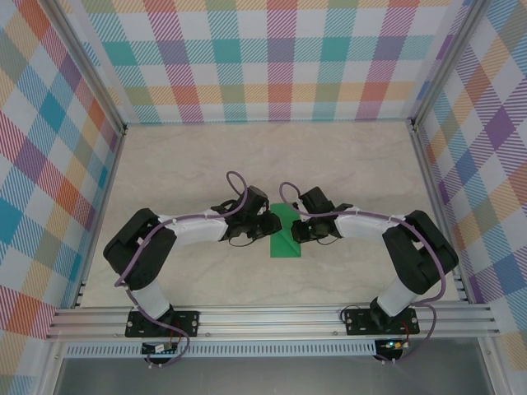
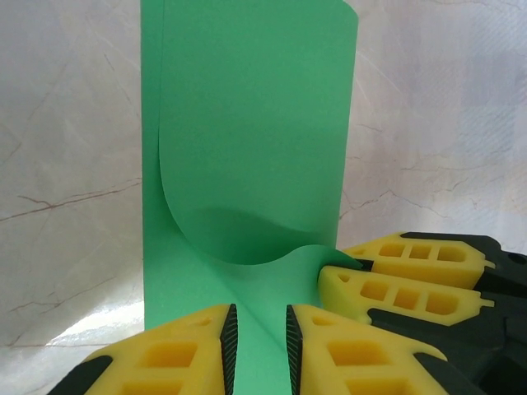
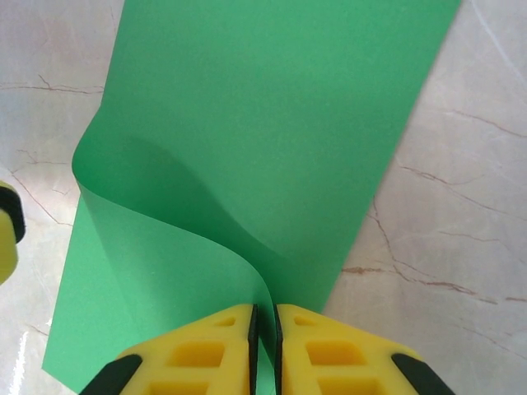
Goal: Fold a paper plane with a square sheet of paper (pick it up from the middle)
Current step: Fold the triangle a second time at the center of the table.
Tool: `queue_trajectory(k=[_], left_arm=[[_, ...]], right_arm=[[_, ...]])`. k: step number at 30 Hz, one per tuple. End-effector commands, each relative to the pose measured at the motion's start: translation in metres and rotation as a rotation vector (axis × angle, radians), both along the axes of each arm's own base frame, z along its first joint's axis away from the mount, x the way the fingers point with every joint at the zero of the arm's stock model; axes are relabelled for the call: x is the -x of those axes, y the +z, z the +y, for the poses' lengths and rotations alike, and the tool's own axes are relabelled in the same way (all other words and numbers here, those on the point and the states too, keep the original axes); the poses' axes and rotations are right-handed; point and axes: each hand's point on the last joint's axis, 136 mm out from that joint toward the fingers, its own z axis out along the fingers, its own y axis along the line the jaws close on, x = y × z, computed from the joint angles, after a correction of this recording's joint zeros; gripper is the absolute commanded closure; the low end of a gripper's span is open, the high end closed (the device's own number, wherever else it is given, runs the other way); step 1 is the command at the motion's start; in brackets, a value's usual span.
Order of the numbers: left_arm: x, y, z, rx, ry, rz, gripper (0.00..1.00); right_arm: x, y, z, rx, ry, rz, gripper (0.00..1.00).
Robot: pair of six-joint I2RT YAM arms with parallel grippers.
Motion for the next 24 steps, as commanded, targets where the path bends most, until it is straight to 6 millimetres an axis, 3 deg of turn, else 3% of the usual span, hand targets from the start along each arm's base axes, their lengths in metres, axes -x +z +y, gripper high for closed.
queue_trajectory(k=[1, 24], left_arm=[[0.008, -0.008, -0.007, 0.012, -0.015, 0.021, 0.76], [0.006, -0.005, -0.019, 0.109, 0.030, 0.031, 0.81]], right_arm=[[-0.008, 0.001, 0.003, 0.007, 0.009, -0.002, 0.84], [-0.006, -0.011, -0.002, 0.043, -0.002, 0.019, 0.84]])
